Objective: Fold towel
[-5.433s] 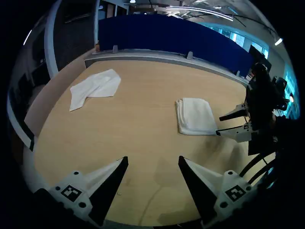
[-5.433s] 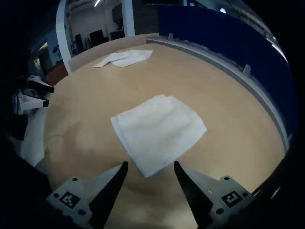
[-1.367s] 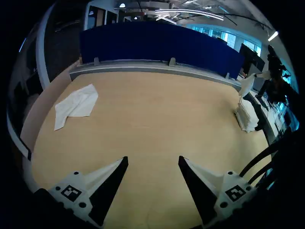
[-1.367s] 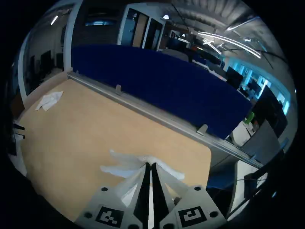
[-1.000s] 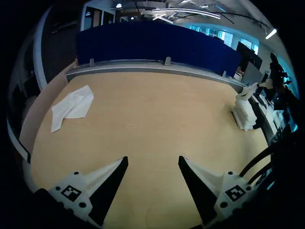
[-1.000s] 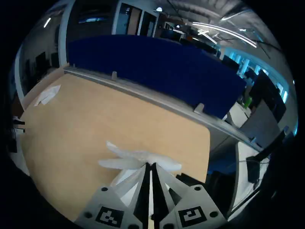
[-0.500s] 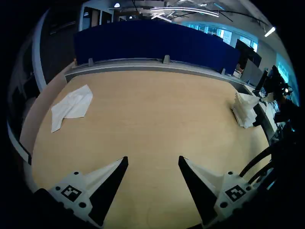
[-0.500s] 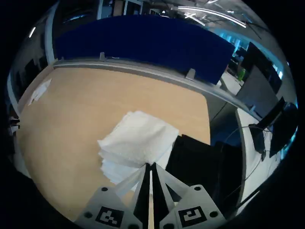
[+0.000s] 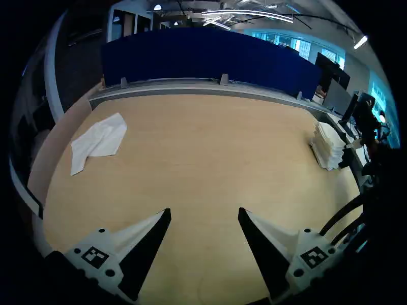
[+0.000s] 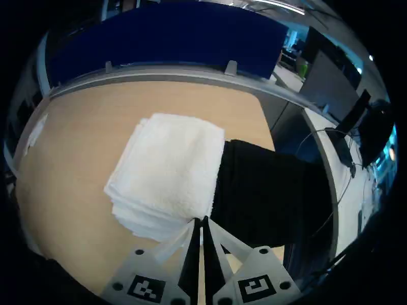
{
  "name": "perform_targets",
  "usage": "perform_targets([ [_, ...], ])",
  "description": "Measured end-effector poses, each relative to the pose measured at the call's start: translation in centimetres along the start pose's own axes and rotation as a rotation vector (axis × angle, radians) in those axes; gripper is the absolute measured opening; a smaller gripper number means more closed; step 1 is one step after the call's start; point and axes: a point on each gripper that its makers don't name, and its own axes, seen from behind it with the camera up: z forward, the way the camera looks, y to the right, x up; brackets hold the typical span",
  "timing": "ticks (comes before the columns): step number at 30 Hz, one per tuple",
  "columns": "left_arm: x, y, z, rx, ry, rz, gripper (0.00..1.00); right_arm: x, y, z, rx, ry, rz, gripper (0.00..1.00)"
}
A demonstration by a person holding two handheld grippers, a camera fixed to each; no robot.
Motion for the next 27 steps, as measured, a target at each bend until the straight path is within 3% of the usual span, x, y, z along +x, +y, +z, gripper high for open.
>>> perform_targets([
  [9,-0.3,0.1,-0.4,0.006,-0.002,0.011,0.98,-1.7,0.2,2.3,-0.035,-0.020,0.036,0.03],
  [21,0.2,0.5,-0.7,-0.002,0.000,0.018,0.98,-1.4,0.3,1.6,-0.049,0.034,0.030,0.12],
  [25,0.5,0.8,-0.7,-0.010,0.001,0.026,0.98,-1.2,0.4,0.9,-0.054,0.058,0.030,0.27],
  [27,0.6,0.9,-0.7,-0.013,0.002,0.030,0.98,-1.1,0.5,0.5,-0.061,0.068,0.029,0.43],
])
